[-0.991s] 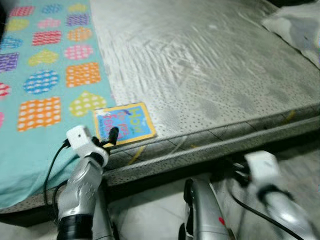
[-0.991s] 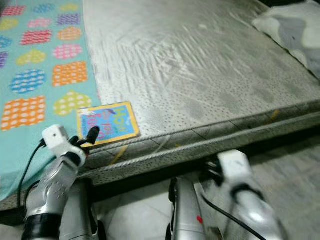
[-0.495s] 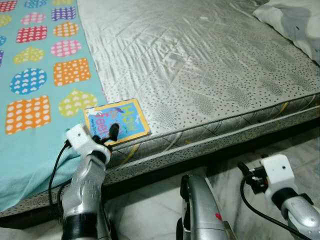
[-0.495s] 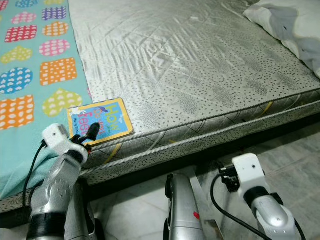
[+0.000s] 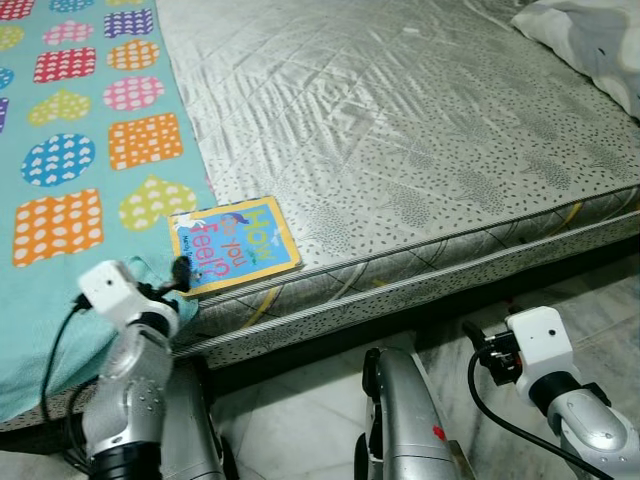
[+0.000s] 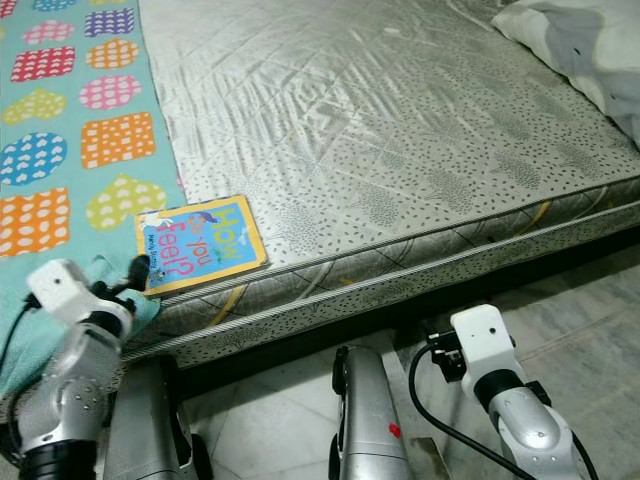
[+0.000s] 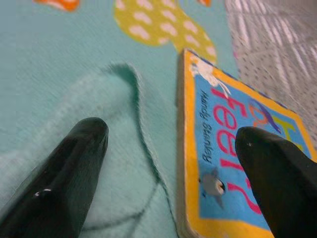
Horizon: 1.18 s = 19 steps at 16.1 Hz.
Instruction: Clean up the room
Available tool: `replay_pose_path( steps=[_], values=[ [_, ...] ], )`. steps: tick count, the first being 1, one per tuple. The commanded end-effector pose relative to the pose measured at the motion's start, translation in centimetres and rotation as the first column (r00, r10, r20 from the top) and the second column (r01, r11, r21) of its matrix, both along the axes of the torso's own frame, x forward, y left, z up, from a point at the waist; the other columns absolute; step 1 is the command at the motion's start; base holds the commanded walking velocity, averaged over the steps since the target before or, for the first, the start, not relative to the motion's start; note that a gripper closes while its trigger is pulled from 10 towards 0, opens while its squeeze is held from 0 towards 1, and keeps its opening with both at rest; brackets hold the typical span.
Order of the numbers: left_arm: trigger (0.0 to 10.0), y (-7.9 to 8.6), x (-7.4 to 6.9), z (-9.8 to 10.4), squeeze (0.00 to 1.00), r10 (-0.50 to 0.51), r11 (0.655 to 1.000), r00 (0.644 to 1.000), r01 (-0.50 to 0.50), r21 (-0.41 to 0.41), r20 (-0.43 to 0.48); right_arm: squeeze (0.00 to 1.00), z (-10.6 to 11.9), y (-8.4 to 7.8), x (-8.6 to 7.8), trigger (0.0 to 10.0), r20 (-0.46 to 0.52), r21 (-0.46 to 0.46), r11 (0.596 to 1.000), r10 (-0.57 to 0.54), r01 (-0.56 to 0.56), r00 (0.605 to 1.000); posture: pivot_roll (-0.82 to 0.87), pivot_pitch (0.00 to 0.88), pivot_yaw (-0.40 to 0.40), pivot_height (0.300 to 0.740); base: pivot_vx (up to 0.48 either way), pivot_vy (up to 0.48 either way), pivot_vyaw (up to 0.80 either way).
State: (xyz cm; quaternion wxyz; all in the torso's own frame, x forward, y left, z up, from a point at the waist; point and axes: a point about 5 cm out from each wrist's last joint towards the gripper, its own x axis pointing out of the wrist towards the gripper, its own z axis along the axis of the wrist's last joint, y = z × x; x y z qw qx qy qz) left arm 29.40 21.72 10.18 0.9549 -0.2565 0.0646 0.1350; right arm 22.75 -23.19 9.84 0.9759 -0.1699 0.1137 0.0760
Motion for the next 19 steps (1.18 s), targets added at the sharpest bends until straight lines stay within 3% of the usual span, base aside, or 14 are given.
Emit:
replay_pose_path(
  steps=[1, 4, 7, 10, 13, 19],
  values=[
    [10.0, 0.8, 0.2, -0.1, 0.00, 0.014, 1.000, 1.000, -0.013, 0.017, -0.011, 0.00, -0.6, 0.1, -0.1, 10.0, -0.016, 0.005, 1.000, -0.012, 0.013, 1.000, -0.23, 0.195, -0.026, 0.496, 0.000, 0.000, 0.00],
    [10.0, 1.1, 1.0, 0.7, 0.00, 0.010, 1.000, 1.000, -0.010, 0.027, 0.006, 0.00, -0.7, 0.4, -0.1, 10.0, -0.011, 0.010, 1.000, -0.013, 0.013, 1.000, -0.23, 0.193, -0.019, 0.496, 0.000, 0.000, 0.00],
    [10.0, 0.2, 0.9, 1.3, 0.00, -0.021, 0.999, 0.999, 0.020, 0.025, 0.026, 0.00, -0.8, 0.5, 0.1, 10.0, -0.003, 0.017, 1.000, -0.018, 0.018, 1.000, -0.22, 0.189, -0.014, 0.496, 0.000, 0.000, 0.00],
    [10.0, -0.1, 1.1, 0.7, 0.00, -0.047, 0.999, 0.999, 0.047, 0.013, 0.014, 0.00, -0.9, 0.8, 0.4, 10.0, 0.003, 0.023, 1.000, -0.017, 0.017, 1.000, -0.21, 0.186, -0.015, 0.496, 0.000, 0.000, 0.00],
    [10.0, -0.1, 2.0, -0.8, 0.00, -0.077, 0.996, 0.997, 0.075, -0.051, -0.032, 0.00, -0.8, 1.0, 0.5, 10.0, 0.008, 0.028, 0.999, -0.018, 0.018, 1.000, -0.22, 0.183, -0.015, 0.496, 0.000, 0.000, 0.00],
    [10.0, -1.4, 4.0, -0.7, 0.00, -0.155, 0.987, 0.987, 0.153, -0.057, -0.038, 0.00, -0.8, 0.8, 0.1, 10.0, 0.010, 0.017, 0.999, -0.029, 0.029, 1.000, -0.25, 0.196, -0.015, 0.496, 0.000, 0.000, 0.00]
  ],
)
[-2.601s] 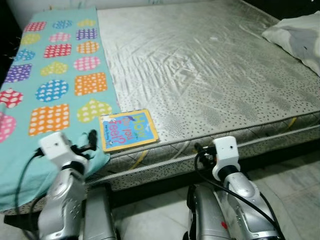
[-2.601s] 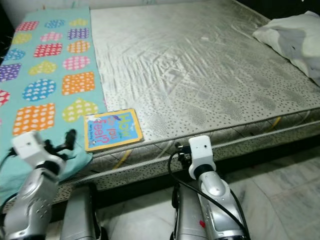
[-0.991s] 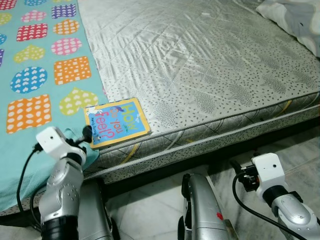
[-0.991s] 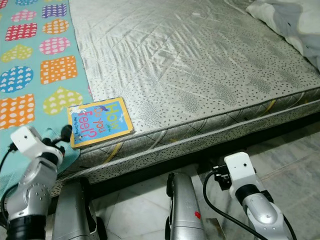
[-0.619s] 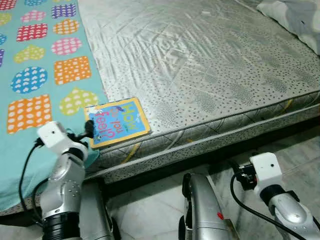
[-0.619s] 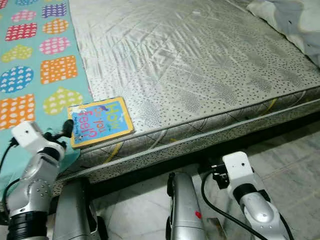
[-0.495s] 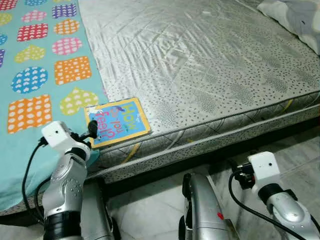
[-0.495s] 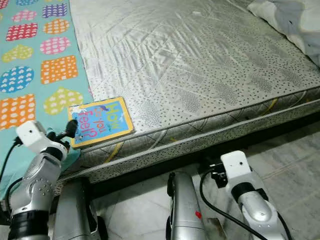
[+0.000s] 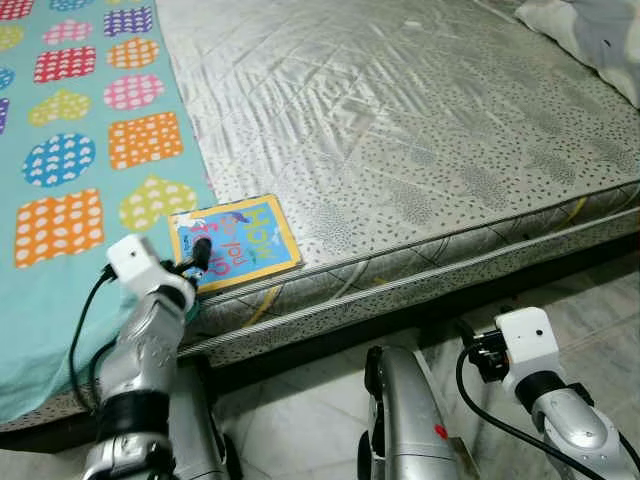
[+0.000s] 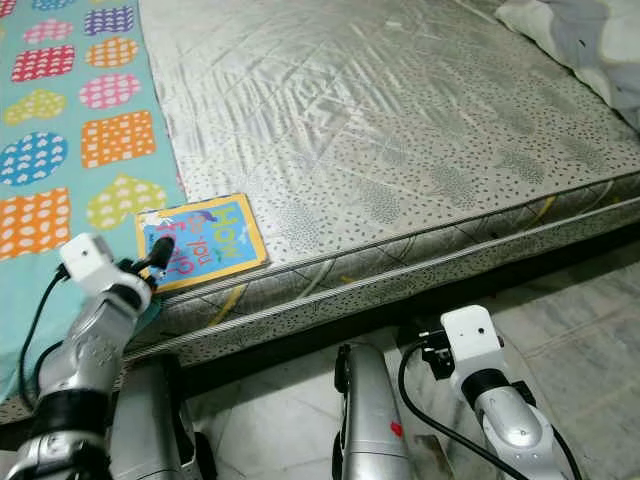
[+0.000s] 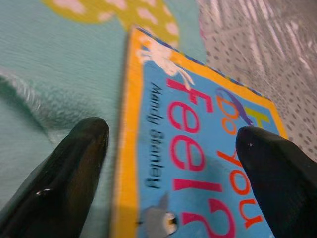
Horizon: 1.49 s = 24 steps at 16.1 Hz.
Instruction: Clean up the room
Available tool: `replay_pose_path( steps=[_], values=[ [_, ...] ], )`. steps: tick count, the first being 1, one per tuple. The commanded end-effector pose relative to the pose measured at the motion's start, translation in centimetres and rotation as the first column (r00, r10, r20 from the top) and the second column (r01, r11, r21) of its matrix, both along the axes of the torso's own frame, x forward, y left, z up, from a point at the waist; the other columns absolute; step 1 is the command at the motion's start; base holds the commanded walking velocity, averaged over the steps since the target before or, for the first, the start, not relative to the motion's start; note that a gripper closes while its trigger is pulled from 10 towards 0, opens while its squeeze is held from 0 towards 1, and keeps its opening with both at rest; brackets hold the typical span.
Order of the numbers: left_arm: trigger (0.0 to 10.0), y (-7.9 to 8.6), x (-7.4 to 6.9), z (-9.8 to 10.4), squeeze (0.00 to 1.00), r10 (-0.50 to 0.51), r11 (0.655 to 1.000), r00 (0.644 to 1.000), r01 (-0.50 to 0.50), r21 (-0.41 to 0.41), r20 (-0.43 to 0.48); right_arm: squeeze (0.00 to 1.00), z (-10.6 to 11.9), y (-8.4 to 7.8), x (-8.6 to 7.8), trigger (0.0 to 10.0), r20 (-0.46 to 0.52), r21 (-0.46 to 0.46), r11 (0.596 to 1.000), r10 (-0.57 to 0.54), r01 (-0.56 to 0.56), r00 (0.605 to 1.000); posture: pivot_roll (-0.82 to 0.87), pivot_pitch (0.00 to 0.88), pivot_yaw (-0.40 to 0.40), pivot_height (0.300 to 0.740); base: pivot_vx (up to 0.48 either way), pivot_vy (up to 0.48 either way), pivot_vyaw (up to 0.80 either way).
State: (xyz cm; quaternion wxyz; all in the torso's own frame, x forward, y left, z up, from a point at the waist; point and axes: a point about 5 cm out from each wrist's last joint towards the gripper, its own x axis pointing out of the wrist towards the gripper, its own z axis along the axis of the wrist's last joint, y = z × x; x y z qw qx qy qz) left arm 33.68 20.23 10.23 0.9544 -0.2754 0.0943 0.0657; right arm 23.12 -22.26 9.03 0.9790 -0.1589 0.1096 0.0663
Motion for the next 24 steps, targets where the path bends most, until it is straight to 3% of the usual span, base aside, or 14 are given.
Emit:
replay_pose_path(
  steps=[1, 2, 3, 4, 10, 11, 12, 13, 16, 19, 20, 21, 22, 24],
  values=[
    [10.0, -0.1, -0.3, -1.1, 0.00, -0.018, 1.000, 0.999, 0.018, -0.003, -0.044, 0.00, 0.0, -0.1, -0.3, 10.0, 0.000, -0.004, 1.000, -0.007, 0.007, 1.000, -0.25, 0.196, -0.015, 0.496, 0.000, 0.000, 0.00],
    [10.0, -0.2, -0.4, -1.2, 0.00, -0.024, 1.000, 0.998, 0.023, -0.006, -0.056, 0.00, 0.0, -0.1, -0.3, 10.0, 0.000, -0.005, 1.000, -0.006, 0.006, 1.000, -0.25, 0.196, -0.017, 0.496, 0.000, 0.000, 0.00],
    [10.0, -1.6, -1.1, -3.1, 0.00, -0.125, 0.991, 0.978, 0.117, -0.058, -0.167, 0.00, 0.2, 0.0, -0.1, 10.0, 0.005, -0.011, 1.000, 0.003, -0.003, 1.000, -0.25, 0.199, -0.019, 0.496, 0.000, 0.000, 0.00],
    [10.0, -2.0, -1.3, -3.7, 0.00, -0.145, 0.988, 0.969, 0.130, -0.087, -0.199, 0.00, 0.2, -0.1, 0.0, 10.0, 0.006, -0.011, 1.000, 0.003, -0.003, 1.000, -0.25, 0.199, -0.020, 0.496, 0.000, 0.000, 0.00],
    [10.0, -4.2, -1.7, -4.2, 0.00, -0.261, 0.943, 0.946, 0.206, -0.262, -0.192, 0.00, 0.4, -0.2, 0.3, 10.0, 0.016, -0.017, 1.000, -0.003, 0.003, 1.000, -0.26, 0.201, -0.016, 0.496, 0.000, 0.000, 0.00],
    [7.6, -4.8, -1.4, -3.4, 0.00, -0.288, 0.910, 0.950, 0.231, -0.345, -0.123, 0.00, 0.4, -0.2, 0.4, 10.0, 0.019, -0.018, 1.000, -0.005, 0.005, 1.000, -0.26, 0.199, -0.016, 0.496, 0.000, 0.000, 0.00],
    [0.7, -5.0, -1.3, -3.1, 0.00, -0.299, 0.899, 0.949, 0.244, -0.365, -0.103, 0.00, 0.4, -0.2, 0.4, 10.0, 0.020, -0.018, 1.000, -0.005, 0.006, 1.000, -0.26, 0.199, -0.014, 0.496, 0.000, 0.000, 0.00],
    [0.0, -5.2, -1.2, -2.9, 0.00, -0.323, 0.888, 0.943, 0.272, -0.370, -0.083, 0.00, 0.5, -0.1, 0.5, 10.0, 0.023, -0.019, 1.000, -0.007, 0.007, 1.000, -0.26, 0.197, -0.014, 0.496, 0.000, 0.000, 0.00],
    [0.0, -5.3, -1.1, -2.2, 0.00, -0.330, 0.884, 0.944, 0.305, -0.354, -0.012, 0.00, 0.5, -0.1, 0.6, 10.0, 0.028, -0.022, 1.000, -0.011, 0.011, 1.000, -0.25, 0.194, -0.013, 0.496, 0.000, 0.000, 0.00],
    [5.9, -5.6, -1.0, -1.6, 0.00, -0.338, 0.877, 0.940, 0.330, -0.350, 0.039, 0.00, 0.4, -0.1, 0.7, 10.0, 0.029, -0.023, 1.000, -0.010, 0.011, 1.000, -0.25, 0.191, -0.014, 0.496, 0.000, 0.000, 0.00],
    [4.5, -5.8, -1.1, -1.6, 0.00, -0.353, 0.873, 0.935, 0.345, -0.344, 0.040, 0.00, 0.4, 0.0, 0.8, 10.0, 0.030, -0.024, 1.000, -0.009, 0.010, 0.999, -0.25, 0.187, -0.014, 0.496, 0.000, 0.000, 0.00],
    [4.5, -5.9, -1.1, -1.7, 0.00, -0.355, 0.874, 0.934, 0.344, -0.344, 0.034, 0.00, 0.4, 0.0, 0.8, 10.0, 0.031, -0.024, 1.000, -0.009, 0.009, 0.999, -0.25, 0.187, -0.014, 0.496, 0.000, 0.000, 0.00],
    [0.0, -6.1, -1.1, -1.5, 0.00, -0.373, 0.869, 0.927, 0.368, -0.332, 0.052, 0.00, 0.4, 0.1, 0.9, 10.0, 0.034, -0.025, 1.000, -0.009, 0.010, 0.999, -0.25, 0.185, -0.014, 0.496, 0.000, 0.000, 0.00],
    [0.0, -6.6, -1.1, -1.2, 0.00, -0.398, 0.858, 0.914, 0.400, -0.322, 0.074, 0.00, 0.4, 0.1, 1.0, 10.0, 0.035, -0.028, 1.000, -0.009, 0.010, 0.999, -0.25, 0.183, -0.016, 0.496, 0.000, 0.000, 0.00]
  ],
)
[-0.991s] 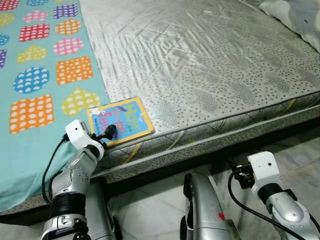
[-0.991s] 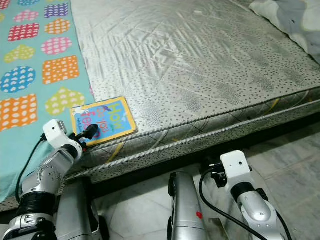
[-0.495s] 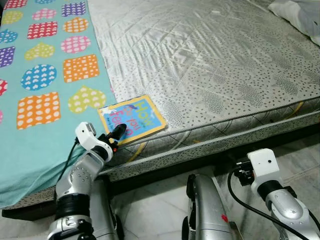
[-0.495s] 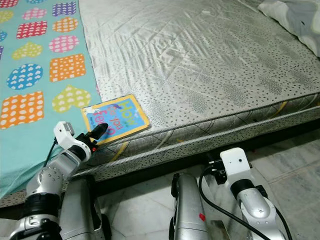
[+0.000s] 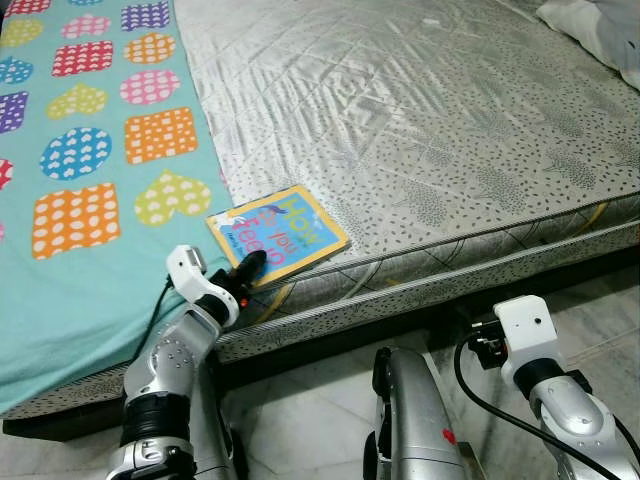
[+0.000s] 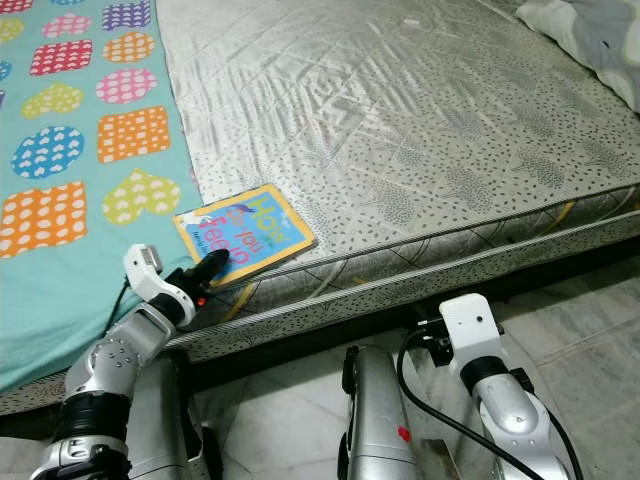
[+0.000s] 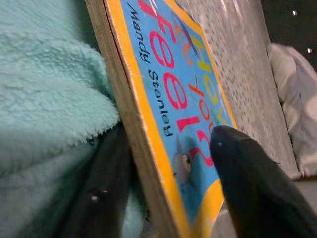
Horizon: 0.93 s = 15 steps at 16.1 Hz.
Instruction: Clean up the room
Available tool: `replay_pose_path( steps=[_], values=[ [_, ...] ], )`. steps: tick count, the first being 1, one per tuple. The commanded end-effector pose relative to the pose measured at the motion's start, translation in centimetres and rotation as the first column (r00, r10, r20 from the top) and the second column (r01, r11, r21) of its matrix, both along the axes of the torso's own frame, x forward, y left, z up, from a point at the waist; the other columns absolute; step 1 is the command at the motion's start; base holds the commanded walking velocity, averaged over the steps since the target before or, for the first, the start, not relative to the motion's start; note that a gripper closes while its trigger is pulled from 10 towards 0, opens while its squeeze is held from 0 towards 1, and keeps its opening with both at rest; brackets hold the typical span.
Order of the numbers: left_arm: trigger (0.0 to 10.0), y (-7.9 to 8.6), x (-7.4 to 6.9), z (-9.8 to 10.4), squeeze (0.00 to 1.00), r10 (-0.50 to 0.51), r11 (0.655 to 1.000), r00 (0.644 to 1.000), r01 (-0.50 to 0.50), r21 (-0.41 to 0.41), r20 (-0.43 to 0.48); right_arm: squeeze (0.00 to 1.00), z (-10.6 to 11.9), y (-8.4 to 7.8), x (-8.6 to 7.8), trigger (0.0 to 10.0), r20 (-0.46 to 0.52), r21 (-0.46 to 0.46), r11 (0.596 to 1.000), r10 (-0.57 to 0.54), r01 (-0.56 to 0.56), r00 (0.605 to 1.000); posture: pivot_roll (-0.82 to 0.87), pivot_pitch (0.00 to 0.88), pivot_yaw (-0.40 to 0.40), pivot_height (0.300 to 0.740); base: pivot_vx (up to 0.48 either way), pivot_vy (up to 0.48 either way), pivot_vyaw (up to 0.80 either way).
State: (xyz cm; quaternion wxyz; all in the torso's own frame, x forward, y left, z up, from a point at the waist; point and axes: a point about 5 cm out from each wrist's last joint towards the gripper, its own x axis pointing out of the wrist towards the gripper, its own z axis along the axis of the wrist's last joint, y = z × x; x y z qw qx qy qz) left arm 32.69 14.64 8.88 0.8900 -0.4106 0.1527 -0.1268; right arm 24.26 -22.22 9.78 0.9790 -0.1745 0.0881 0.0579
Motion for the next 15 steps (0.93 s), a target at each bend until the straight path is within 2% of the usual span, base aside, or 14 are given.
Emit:
replay_pose_path(
  steps=[1, 2, 3, 4, 6, 11, 12, 13, 15],
  values=[
    [7.6, -1.5, -0.2, 0.2, 0.00, -0.073, 0.996, 0.997, 0.071, 0.057, 0.032, 0.00, -0.4, 0.1, -0.1, 10.0, -0.013, 0.000, 1.000, -0.001, 0.001, 1.000, -0.25, 0.177, -0.018, 0.496, 0.000, 0.000, 0.00],
    [7.6, -1.5, -0.2, 0.2, 0.00, -0.074, 0.995, 0.997, 0.072, 0.063, 0.035, 0.00, -0.4, 0.1, -0.1, 10.0, -0.013, -0.001, 1.000, 0.000, 0.000, 1.000, -0.25, 0.176, -0.019, 0.496, 0.000, 0.000, 0.00],
    [9.0, -1.8, -0.2, 0.5, 0.00, -0.081, 0.996, 0.995, 0.078, 0.049, 0.056, 0.00, -0.4, 0.1, 0.0, 10.0, -0.013, -0.003, 1.000, 0.001, -0.001, 1.000, -0.25, 0.174, -0.020, 0.496, 0.000, 0.000, 0.00],
    [10.0, -2.0, -0.2, 0.7, 0.00, -0.087, 0.995, 0.994, 0.084, 0.053, 0.062, 0.00, -0.4, 0.1, 0.0, 10.0, -0.013, -0.004, 1.000, 0.001, -0.001, 1.000, -0.25, 0.173, -0.020, 0.496, 0.000, 0.000, 0.00],
    [10.0, -2.4, -0.2, 0.6, 0.00, -0.120, 0.987, 0.991, 0.112, 0.113, 0.063, 0.00, -0.4, 0.0, 0.2, 10.0, -0.011, -0.007, 1.000, 0.002, -0.002, 1.000, -0.25, 0.170, -0.022, 0.496, 0.000, 0.000, 0.00],
    [9.8, -2.7, 0.0, 0.4, 0.00, -0.134, 0.983, 0.990, 0.127, 0.129, 0.045, 0.00, -0.4, 0.1, 0.4, 10.0, -0.009, -0.010, 1.000, 0.005, -0.005, 1.000, -0.25, 0.164, -0.020, 0.496, 0.000, 0.000, 0.00],
    [0.0, -2.8, -0.2, 0.4, 0.00, -0.144, 0.983, 0.989, 0.137, 0.123, 0.047, 0.00, -0.5, 0.1, 0.4, 10.0, -0.008, -0.010, 1.000, 0.004, -0.004, 1.000, -0.25, 0.163, -0.017, 0.496, 0.000, 0.000, 0.00],
    [9.9, -3.0, -0.3, 0.4, 0.00, -0.155, 0.980, 0.987, 0.147, 0.132, 0.049, 0.00, -0.5, 0.1, 0.4, 10.0, -0.008, -0.010, 1.000, 0.003, -0.003, 1.000, -0.24, 0.164, -0.017, 0.496, 0.000, 0.000, 0.00],
    [10.0, -3.2, -0.5, -0.3, 0.00, -0.145, 0.982, 0.989, 0.141, 0.125, 0.023, 0.00, -0.6, 0.1, 0.5, 10.0, -0.008, -0.010, 1.000, 0.002, -0.002, 1.000, -0.24, 0.164, -0.016, 0.496, 0.000, 0.000, 0.00]
  ],
)
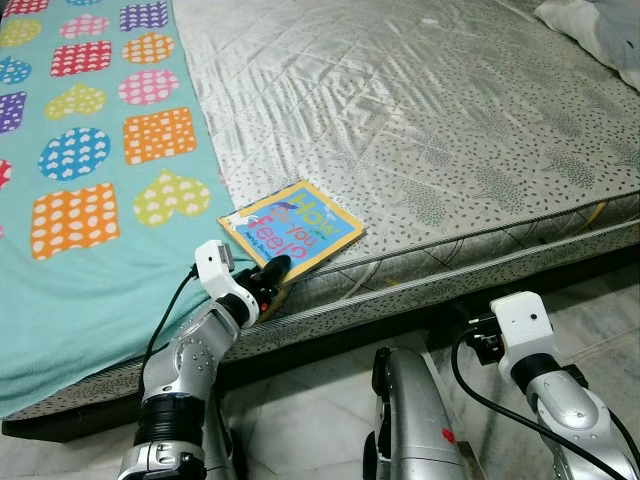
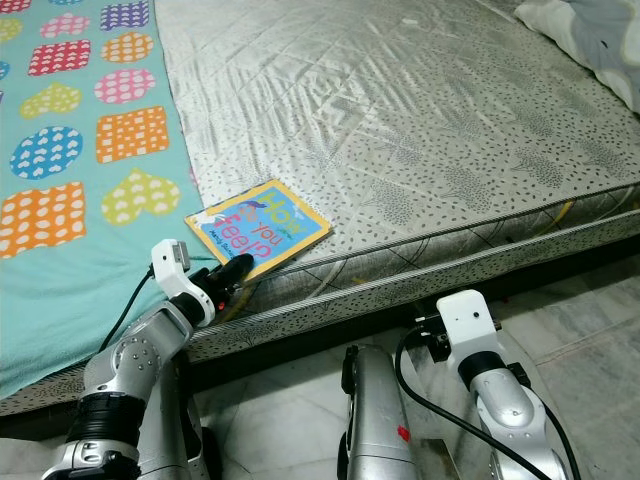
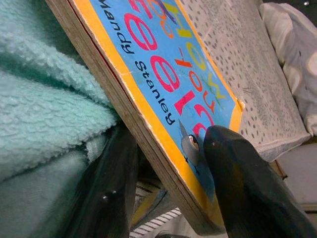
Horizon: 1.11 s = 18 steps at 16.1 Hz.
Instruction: Clean up the room
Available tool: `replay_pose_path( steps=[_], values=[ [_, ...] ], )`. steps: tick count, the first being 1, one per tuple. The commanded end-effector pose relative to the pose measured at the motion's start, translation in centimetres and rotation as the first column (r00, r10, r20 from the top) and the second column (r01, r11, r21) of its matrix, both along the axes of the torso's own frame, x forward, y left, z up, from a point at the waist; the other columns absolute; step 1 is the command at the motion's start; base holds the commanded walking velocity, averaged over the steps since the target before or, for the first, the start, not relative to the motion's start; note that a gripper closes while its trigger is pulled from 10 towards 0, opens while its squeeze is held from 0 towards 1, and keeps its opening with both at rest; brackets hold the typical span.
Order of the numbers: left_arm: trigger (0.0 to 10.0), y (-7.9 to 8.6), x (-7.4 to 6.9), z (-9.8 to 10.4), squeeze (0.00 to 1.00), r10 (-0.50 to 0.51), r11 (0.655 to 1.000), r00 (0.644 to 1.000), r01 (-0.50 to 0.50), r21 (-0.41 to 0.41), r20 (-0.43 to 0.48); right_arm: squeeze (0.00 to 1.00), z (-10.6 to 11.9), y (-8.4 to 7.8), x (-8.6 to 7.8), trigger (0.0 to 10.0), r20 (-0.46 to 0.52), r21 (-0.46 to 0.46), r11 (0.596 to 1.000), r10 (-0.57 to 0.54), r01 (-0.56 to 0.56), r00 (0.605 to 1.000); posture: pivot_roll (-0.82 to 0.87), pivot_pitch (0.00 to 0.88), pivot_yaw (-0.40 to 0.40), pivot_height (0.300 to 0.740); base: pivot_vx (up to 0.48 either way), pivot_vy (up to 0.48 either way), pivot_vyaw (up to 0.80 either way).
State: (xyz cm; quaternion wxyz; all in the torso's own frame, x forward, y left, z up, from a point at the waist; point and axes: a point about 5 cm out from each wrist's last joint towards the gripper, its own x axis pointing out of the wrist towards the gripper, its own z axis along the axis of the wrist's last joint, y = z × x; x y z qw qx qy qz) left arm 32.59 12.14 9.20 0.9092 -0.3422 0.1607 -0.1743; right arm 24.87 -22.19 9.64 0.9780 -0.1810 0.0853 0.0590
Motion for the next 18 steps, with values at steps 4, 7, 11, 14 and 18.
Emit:
replay_pose_path(
  steps=[4, 7, 11, 14, 18],
  values=[
    [10.0, -0.9, -0.3, -0.7, 1.00, -0.027, 0.984, 0.999, 0.022, -0.179, -0.028, 0.00, -0.5, 0.1, -0.1, 10.0, -0.012, 0.003, 1.000, -0.003, 0.003, 1.000, -0.24, 0.161, -0.018, 0.496, 0.000, 0.000, 0.00],
    [10.0, -1.4, -0.2, -0.9, 1.00, -0.055, 0.985, 0.998, 0.049, -0.168, -0.032, 0.00, -0.4, 0.2, 0.0, 10.0, -0.010, 0.003, 1.000, -0.003, 0.003, 1.000, -0.25, 0.161, -0.019, 0.496, 0.000, 0.000, 0.00],
    [6.4, -1.2, 0.4, -0.6, 0.00, -0.026, 0.971, 0.999, 0.017, -0.239, -0.032, 0.00, -0.4, 0.2, 0.1, 10.0, -0.004, 0.003, 1.000, -0.005, 0.005, 1.000, -0.25, 0.158, -0.020, 0.496, 0.000, 0.000, 0.00],
    [0.0, -1.0, 0.8, -0.3, 0.00, -0.019, 0.963, 1.000, 0.013, -0.268, -0.019, 0.00, -0.4, 0.2, 0.2, 10.0, -0.002, 0.003, 1.000, -0.004, 0.004, 1.000, -0.25, 0.154, -0.022, 0.496, 0.000, 0.000, 0.00],
    [0.0, -1.1, 1.0, -0.3, 0.00, -0.006, 0.953, 1.000, -0.001, -0.302, -0.021, 0.00, -0.4, 0.3, 0.4, 10.0, -0.001, 0.003, 1.000, -0.004, 0.004, 1.000, -0.25, 0.153, -0.023, 0.496, 0.000, 0.000, 0.00]
  ],
)
